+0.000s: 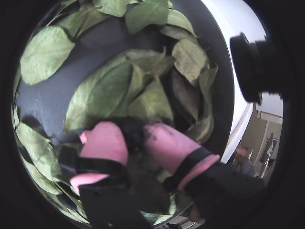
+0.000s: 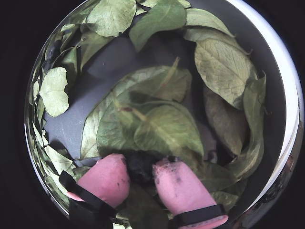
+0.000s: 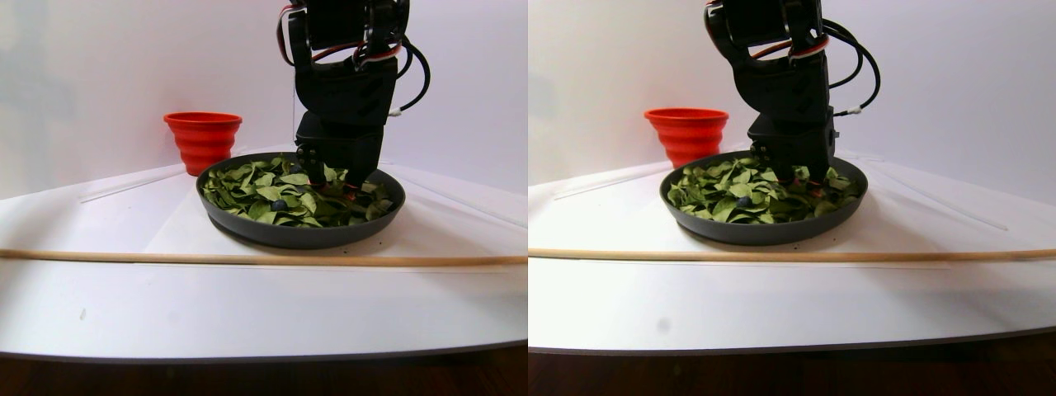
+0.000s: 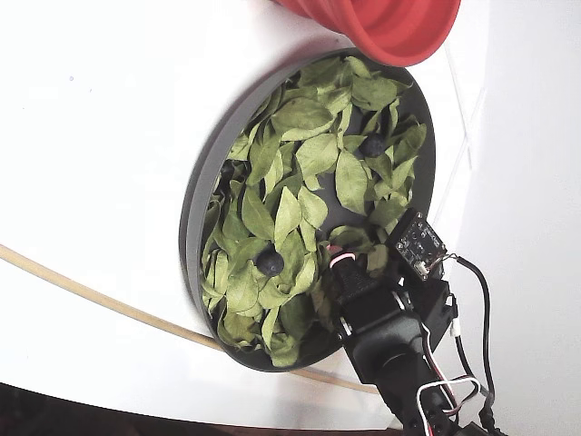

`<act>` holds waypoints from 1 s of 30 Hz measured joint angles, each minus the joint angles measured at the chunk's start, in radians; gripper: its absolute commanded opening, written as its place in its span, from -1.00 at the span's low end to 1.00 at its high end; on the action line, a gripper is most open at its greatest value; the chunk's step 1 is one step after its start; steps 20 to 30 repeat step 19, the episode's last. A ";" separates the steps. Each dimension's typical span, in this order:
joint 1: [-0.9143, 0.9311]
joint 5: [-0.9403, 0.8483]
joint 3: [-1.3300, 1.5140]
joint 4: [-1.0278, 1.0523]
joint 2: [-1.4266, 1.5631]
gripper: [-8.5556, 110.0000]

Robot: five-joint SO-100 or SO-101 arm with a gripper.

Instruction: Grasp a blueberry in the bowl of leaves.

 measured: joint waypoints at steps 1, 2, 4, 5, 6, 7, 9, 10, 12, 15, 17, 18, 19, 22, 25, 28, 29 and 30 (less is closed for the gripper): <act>0.000 -0.005 -0.003 0.002 0.003 -0.70; 0.000 -0.008 -0.005 0.002 0.008 -0.70; -0.002 -0.014 -0.005 0.002 0.015 -0.70; -0.005 -0.020 -0.005 0.002 0.021 -0.70; -0.005 -0.025 -0.005 0.002 0.025 -0.70; -0.006 -0.028 -0.005 0.002 0.031 -0.70; -0.006 -0.035 -0.006 0.002 0.037 -0.70; -0.006 -0.035 -0.009 0.002 0.037 -0.70; -0.006 -0.035 -0.014 0.017 0.037 -0.70; -0.006 -0.048 -0.014 0.035 0.037 -0.70; -0.009 -0.052 -0.014 0.044 0.044 -0.70; -0.011 -0.055 -0.014 0.049 0.054 -0.70; -0.014 -0.057 -0.014 0.055 0.066 -0.70; -0.014 -0.057 -0.014 0.055 0.066 -0.70; -0.014 -0.057 -0.014 0.055 0.066 -0.70; -0.014 -0.057 -0.014 0.055 0.066 -0.70; -0.014 -0.057 -0.014 0.055 0.066 -0.70; -0.014 -0.057 -0.014 0.055 0.066 -0.70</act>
